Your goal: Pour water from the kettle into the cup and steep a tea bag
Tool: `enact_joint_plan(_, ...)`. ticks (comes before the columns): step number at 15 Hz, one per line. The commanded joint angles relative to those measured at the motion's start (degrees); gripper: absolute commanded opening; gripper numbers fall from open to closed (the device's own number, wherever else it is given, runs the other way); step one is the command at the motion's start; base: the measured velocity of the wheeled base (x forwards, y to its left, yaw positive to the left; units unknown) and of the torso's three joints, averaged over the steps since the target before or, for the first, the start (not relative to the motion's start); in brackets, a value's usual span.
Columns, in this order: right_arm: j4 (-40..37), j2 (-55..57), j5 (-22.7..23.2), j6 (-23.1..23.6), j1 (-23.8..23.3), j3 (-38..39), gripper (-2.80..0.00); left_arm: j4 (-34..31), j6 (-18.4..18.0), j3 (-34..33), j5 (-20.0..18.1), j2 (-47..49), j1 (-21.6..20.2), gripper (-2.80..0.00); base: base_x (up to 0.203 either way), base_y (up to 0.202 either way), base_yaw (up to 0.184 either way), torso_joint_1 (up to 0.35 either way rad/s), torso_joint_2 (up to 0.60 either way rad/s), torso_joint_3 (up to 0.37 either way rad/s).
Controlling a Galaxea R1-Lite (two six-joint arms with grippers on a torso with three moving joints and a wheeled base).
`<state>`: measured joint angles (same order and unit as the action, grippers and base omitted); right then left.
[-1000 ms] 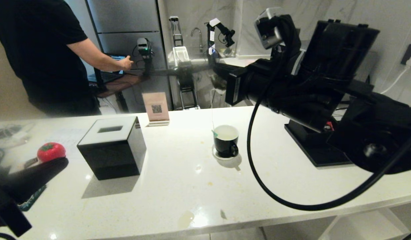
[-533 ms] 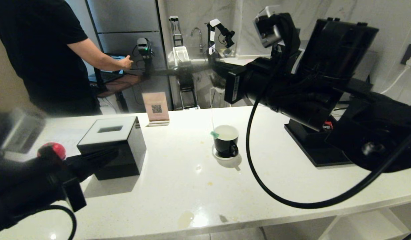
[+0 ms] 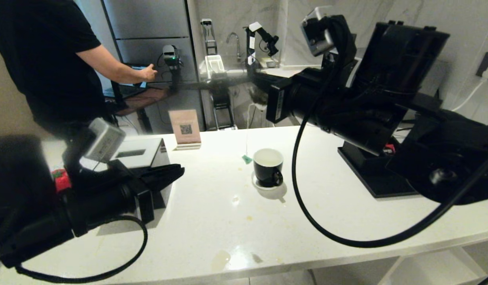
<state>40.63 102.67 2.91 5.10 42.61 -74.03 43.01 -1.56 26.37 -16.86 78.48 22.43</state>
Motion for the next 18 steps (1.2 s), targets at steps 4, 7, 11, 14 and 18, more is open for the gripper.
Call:
enact_joint_plan(4, 0.2, 0.1, 0.1, 1.2, 0.0, 0.0, -2.80, 1.3, 1.8, 0.1, -0.3, 2.8, 2.8, 0.00, 0.000, 0.000, 0.000, 0.000, 0.00, 0.000)
enact_joint_plan(7, 0.2, -0.3, 0.1, 1.3, 0.0, 0.0, -2.80, 4.5, 1.9, 0.2, -0.4, 4.6, 5.1, 0.00, 0.000, 0.000, 0.000, 0.000, 0.00, 0.000)
enact_joint_plan(11, 0.4, -0.5, 0.1, 1.3, 0.0, -0.1, -2.80, 10.7, 1.9, 0.6, -0.5, 8.9, 6.2, 0.00, 0.000, 0.000, 0.000, 0.000, 0.00, 0.000)
enact_joint_plan(14, 0.7, -0.5, 0.1, 1.3, 0.0, -0.1, -2.80, 17.5, 3.3, 0.6, -0.5, 12.9, 7.8, 0.00, 0.000, 0.000, 0.000, 0.000, 0.00, 0.000)
enact_joint_plan(18, 0.5, -0.3, 0.2, 1.2, -0.1, -1.0, -2.80, 23.7, 5.1, 0.6, -0.3, 17.3, 12.7, 0.00, 0.000, 0.000, 0.000, 0.000, 0.00, 0.000)
